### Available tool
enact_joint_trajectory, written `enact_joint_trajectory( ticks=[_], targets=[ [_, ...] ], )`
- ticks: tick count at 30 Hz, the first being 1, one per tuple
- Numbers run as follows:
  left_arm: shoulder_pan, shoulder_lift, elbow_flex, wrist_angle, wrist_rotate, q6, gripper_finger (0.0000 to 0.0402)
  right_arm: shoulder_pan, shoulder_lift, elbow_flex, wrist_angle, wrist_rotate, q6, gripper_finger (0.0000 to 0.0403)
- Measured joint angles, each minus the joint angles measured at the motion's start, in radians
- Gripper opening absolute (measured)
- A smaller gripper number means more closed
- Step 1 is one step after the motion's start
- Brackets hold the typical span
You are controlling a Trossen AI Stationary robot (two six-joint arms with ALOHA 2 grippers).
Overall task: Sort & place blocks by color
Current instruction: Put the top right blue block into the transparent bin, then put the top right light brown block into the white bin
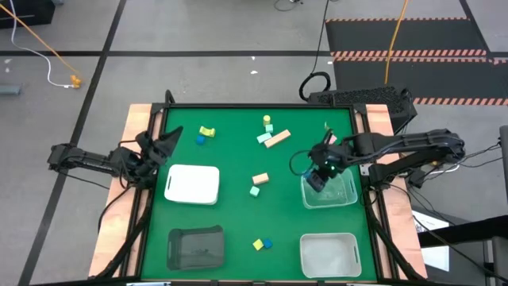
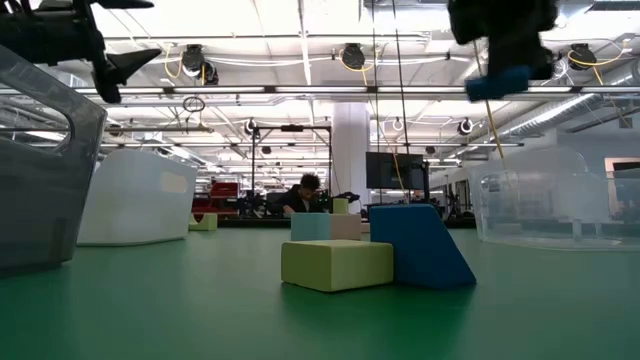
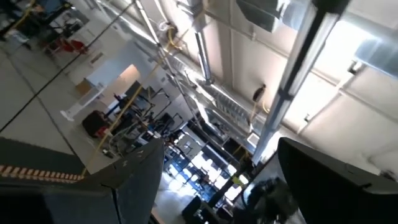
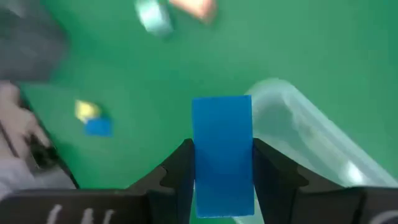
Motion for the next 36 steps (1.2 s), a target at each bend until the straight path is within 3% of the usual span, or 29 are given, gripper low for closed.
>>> enact_joint_trajectory(
  ticks=[5,15,26,29,33,36],
  targets=[
    [0.0,0.0,0.0,-0.003,-0.049,-0.039,0.0312,0.02,0.052,0.0,-0.123,-0.011,0.083,0.0117],
    [0.0,0.0,0.0,-0.018,-0.078,-0.08,0.0312,0.013,0.119,0.0,-0.148,-0.021,0.078,0.0127],
    [0.0,0.0,0.0,-0.018,-0.079,-0.092,0.0312,-0.031,0.12,-0.001,-0.218,-0.034,0.047,0.0257],
    [0.0,0.0,0.0,-0.018,-0.079,-0.095,0.0312,-0.071,0.117,-0.001,-0.223,-0.048,0.006,0.0276],
    [0.0,0.0,0.0,-0.017,-0.088,-0.109,0.0312,-0.168,0.115,-0.001,-0.218,0.057,-0.048,0.0272],
    [0.0,0.0,0.0,-0.017,-0.12,-0.128,0.0312,-0.275,0.116,-0.001,-0.218,0.164,0.006,0.0263]
  ],
)
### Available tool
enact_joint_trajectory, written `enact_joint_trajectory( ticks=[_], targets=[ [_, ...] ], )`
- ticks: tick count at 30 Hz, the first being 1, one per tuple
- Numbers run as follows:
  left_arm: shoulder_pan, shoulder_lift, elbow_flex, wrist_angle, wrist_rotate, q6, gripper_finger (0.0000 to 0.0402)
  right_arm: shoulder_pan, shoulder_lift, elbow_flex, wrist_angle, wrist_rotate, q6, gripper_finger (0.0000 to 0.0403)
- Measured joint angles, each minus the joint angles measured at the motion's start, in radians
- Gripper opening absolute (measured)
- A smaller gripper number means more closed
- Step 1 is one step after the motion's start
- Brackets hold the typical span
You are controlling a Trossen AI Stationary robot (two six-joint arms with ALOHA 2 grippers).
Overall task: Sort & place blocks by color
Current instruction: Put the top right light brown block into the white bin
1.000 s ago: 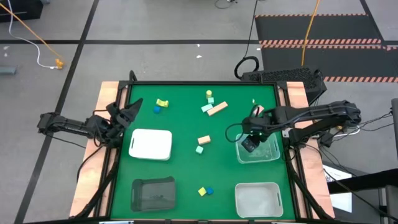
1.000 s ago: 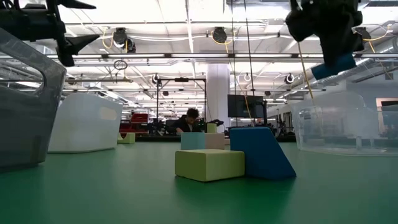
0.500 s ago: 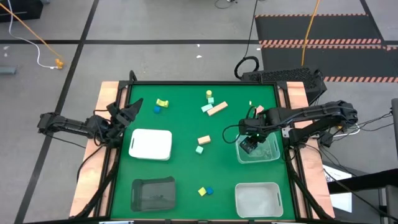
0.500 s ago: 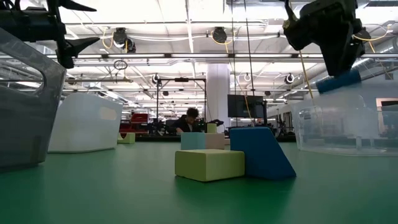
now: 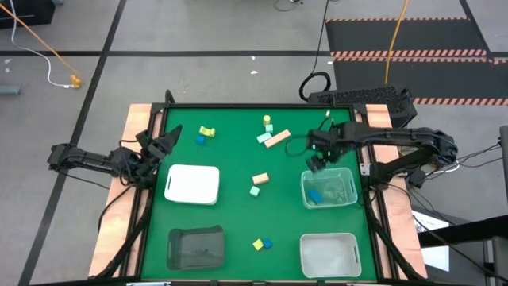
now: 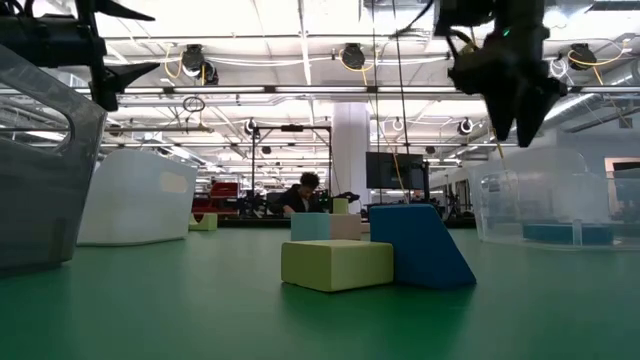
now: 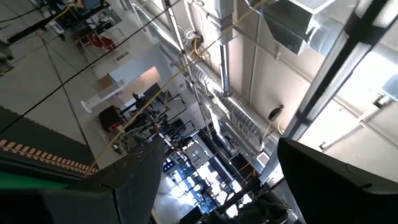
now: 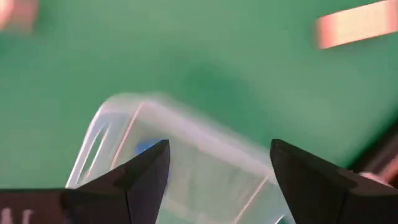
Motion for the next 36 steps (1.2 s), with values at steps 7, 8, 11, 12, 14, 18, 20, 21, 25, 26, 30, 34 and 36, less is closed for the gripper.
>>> enact_joint_trajectory(
  ticks=[7,8,11,12,14,18,20,21,25,26,30,34,36],
  targets=[
    [0.0,0.0,0.0,0.0,-0.012,-0.017,0.0312,-0.267,0.009,-0.075,0.1,0.13,0.371,0.0259],
    [0.0,0.0,0.0,0.0,-0.012,-0.022,0.0312,-0.297,0.011,-0.104,0.148,0.128,0.403,0.0259],
    [0.0,0.0,0.0,0.001,-0.012,-0.022,0.0312,-0.368,0.011,-0.198,0.341,0.123,0.394,0.0259],
    [0.0,0.0,0.0,0.001,-0.012,-0.023,0.0312,-0.387,0.012,-0.232,0.417,0.112,0.376,0.0259],
    [0.0,0.0,0.0,0.001,-0.012,-0.024,0.0312,-0.424,0.015,-0.297,0.539,0.08,0.365,0.0259],
    [0.0,0.0,0.0,0.001,-0.012,-0.026,0.0312,-0.474,0.014,-0.377,0.617,0.054,0.382,0.0259],
    [0.0,0.0,0.0,0.001,-0.012,-0.026,0.0312,-0.485,0.014,-0.392,0.594,0.067,0.382,0.0259],
    [0.0,0.0,0.0,0.001,-0.012,-0.024,0.0312,-0.486,0.014,-0.393,0.581,0.077,0.378,0.0259],
    [0.0,0.0,0.0,0.001,-0.016,-0.002,0.0312,-0.487,0.014,-0.392,0.565,0.08,0.367,0.0259],
    [0.0,0.0,0.0,0.001,-0.023,0.005,0.0312,-0.489,0.014,-0.392,0.563,0.08,0.368,0.0259],
    [0.0,0.0,0.0,0.001,-0.066,0.041,0.0312,-0.512,0.032,-0.392,0.566,0.1,0.412,0.0259],
    [0.0,0.0,0.0,0.001,-0.091,0.078,0.0312,-0.546,0.08,-0.392,0.586,0.126,0.439,0.0259],
    [0.0,0.0,0.0,0.001,-0.091,0.083,0.0312,-0.552,0.105,-0.392,0.603,0.128,0.431,0.0259]
  ],
)
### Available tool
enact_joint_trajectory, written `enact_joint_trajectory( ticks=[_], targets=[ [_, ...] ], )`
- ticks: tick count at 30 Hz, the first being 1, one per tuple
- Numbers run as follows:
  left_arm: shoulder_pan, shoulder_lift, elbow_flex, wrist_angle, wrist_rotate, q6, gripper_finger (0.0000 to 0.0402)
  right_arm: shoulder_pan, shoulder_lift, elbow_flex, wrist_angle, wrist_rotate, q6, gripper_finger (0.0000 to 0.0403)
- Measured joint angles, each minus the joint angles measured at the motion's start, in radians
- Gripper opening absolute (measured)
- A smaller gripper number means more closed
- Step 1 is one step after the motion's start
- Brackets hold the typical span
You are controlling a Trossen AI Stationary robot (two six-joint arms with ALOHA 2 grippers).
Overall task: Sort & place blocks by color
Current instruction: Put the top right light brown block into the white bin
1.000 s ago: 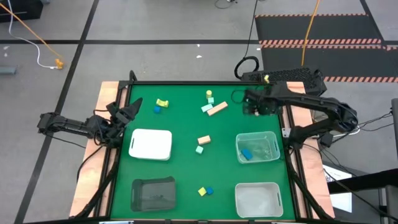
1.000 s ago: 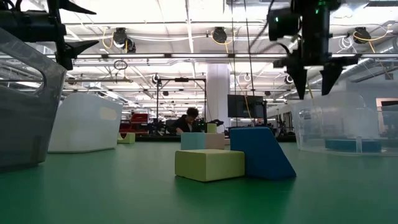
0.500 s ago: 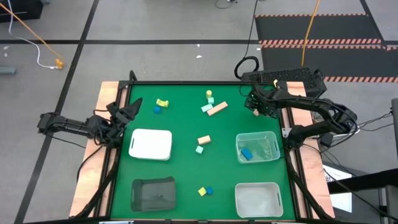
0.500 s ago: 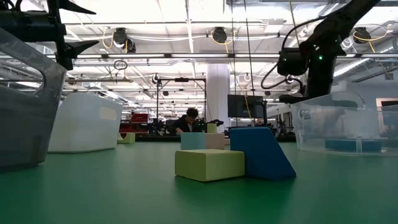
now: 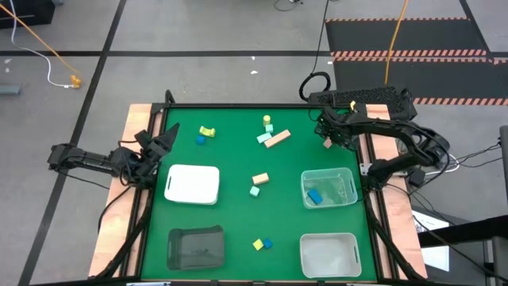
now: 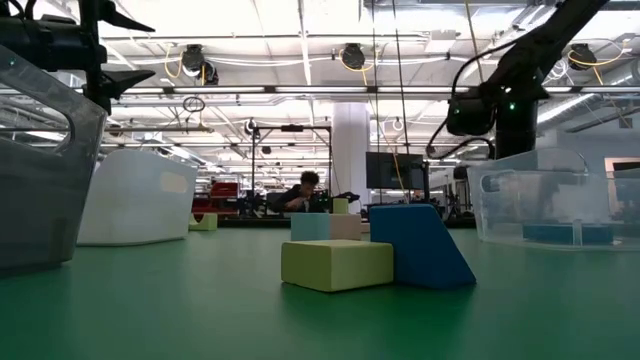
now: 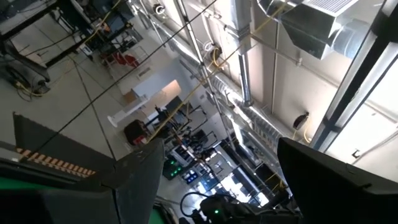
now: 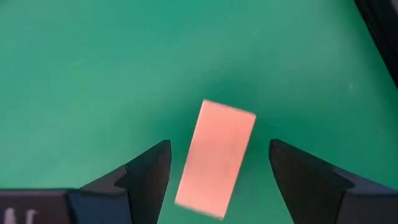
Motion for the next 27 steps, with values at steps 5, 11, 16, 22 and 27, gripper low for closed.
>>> enact_joint_trajectory(
  ticks=[5,11,16,22,27],
  targets=[
    [0.0,0.0,0.0,0.0,0.0,0.0,0.0312,0.001,0.067,0.002,0.084,0.002,-0.056,0.0253],
    [0.0,0.0,0.0,0.0,-0.005,-0.001,0.0312,0.003,0.108,0.003,0.076,0.014,-0.145,0.0206],
    [0.0,0.0,0.0,-0.053,-0.007,-0.006,0.0312,0.004,0.101,0.004,0.063,0.027,-0.218,0.012],
    [0.0,0.0,0.0,-0.25,-0.006,-0.108,0.0312,0.004,0.079,0.002,0.075,0.023,-0.292,0.0109],
    [0.0,0.001,0.0,-0.372,0.028,-0.071,0.0312,0.026,-0.03,-0.002,0.163,-0.039,-0.297,0.0109]
  ],
)
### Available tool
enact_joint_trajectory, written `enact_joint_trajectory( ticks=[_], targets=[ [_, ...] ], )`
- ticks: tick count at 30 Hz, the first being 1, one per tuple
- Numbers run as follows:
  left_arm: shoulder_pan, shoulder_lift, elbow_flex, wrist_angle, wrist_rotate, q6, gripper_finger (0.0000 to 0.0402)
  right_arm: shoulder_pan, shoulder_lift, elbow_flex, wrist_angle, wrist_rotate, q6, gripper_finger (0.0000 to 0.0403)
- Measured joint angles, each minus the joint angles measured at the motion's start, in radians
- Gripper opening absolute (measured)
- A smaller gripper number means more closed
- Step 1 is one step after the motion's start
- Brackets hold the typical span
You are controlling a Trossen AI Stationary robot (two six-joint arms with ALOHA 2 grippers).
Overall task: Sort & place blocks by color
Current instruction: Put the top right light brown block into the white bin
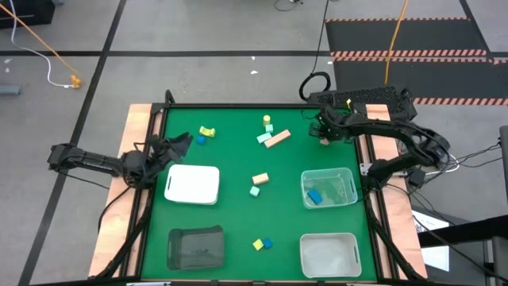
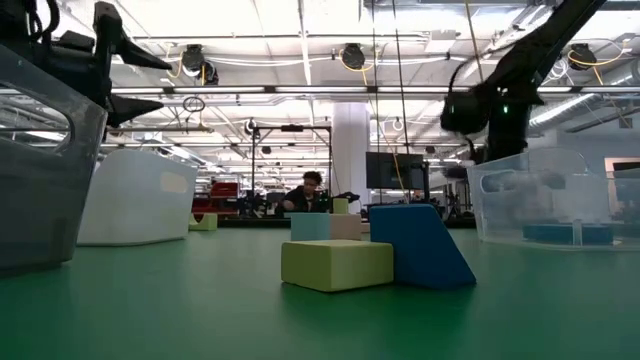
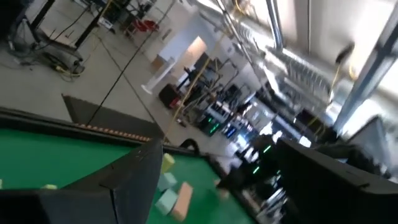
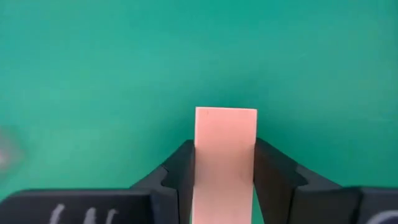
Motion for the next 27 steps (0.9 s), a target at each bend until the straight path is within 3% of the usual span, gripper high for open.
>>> enact_joint_trajectory(
  ticks=[7,14,20,27],
  targets=[
    [0.0,0.074,0.063,0.013,0.01,0.296,0.0312,0.094,-0.175,0.001,0.456,-0.018,0.075,0.0109],
    [0.0,0.295,0.263,0.006,0.01,0.711,0.0312,0.245,-0.17,0.004,1.015,0.038,0.098,0.0109],
    [0.0,0.549,0.463,0.006,0.002,0.925,0.0312,0.363,-0.139,0.04,1.069,0.171,0.049,0.0109],
    [0.03,0.821,0.643,0.041,-0.045,1.005,0.0312,0.424,-0.031,0.165,1.068,0.166,-0.015,0.0109]
  ],
)
